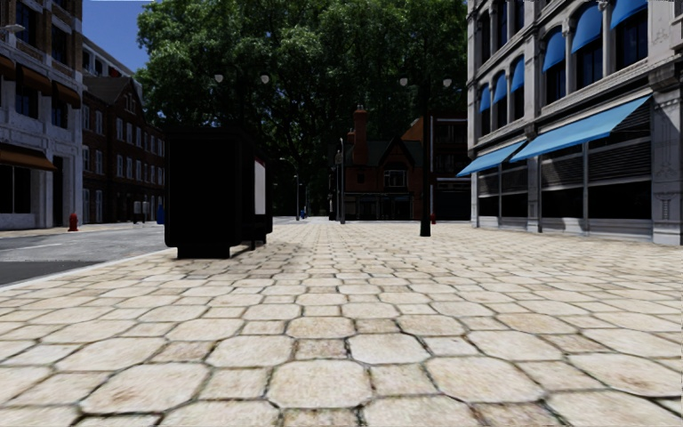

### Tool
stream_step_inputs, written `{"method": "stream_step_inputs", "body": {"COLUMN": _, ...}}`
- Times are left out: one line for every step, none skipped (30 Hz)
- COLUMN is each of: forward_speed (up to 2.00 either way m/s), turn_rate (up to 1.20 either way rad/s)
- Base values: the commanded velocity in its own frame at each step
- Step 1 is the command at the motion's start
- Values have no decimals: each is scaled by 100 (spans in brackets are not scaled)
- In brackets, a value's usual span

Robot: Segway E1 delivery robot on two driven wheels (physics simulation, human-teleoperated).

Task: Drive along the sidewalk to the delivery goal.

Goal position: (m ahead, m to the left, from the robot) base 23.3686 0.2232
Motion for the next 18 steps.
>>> {"method": "stream_step_inputs", "body": {"forward_speed": 200, "turn_rate": 0}}
{"method": "stream_step_inputs", "body": {"forward_speed": 200, "turn_rate": 0}}
{"method": "stream_step_inputs", "body": {"forward_speed": 200, "turn_rate": 0}}
{"method": "stream_step_inputs", "body": {"forward_speed": 200, "turn_rate": 0}}
{"method": "stream_step_inputs", "body": {"forward_speed": 200, "turn_rate": 0}}
{"method": "stream_step_inputs", "body": {"forward_speed": 200, "turn_rate": 0}}
{"method": "stream_step_inputs", "body": {"forward_speed": 200, "turn_rate": 0}}
{"method": "stream_step_inputs", "body": {"forward_speed": 200, "turn_rate": 0}}
{"method": "stream_step_inputs", "body": {"forward_speed": 200, "turn_rate": 0}}
{"method": "stream_step_inputs", "body": {"forward_speed": 200, "turn_rate": 0}}
{"method": "stream_step_inputs", "body": {"forward_speed": 200, "turn_rate": 0}}
{"method": "stream_step_inputs", "body": {"forward_speed": 200, "turn_rate": 0}}
{"method": "stream_step_inputs", "body": {"forward_speed": 200, "turn_rate": 0}}
{"method": "stream_step_inputs", "body": {"forward_speed": 200, "turn_rate": 0}}
{"method": "stream_step_inputs", "body": {"forward_speed": 200, "turn_rate": 0}}
{"method": "stream_step_inputs", "body": {"forward_speed": 200, "turn_rate": 0}}
{"method": "stream_step_inputs", "body": {"forward_speed": 200, "turn_rate": 0}}
{"method": "stream_step_inputs", "body": {"forward_speed": 200, "turn_rate": 0}}
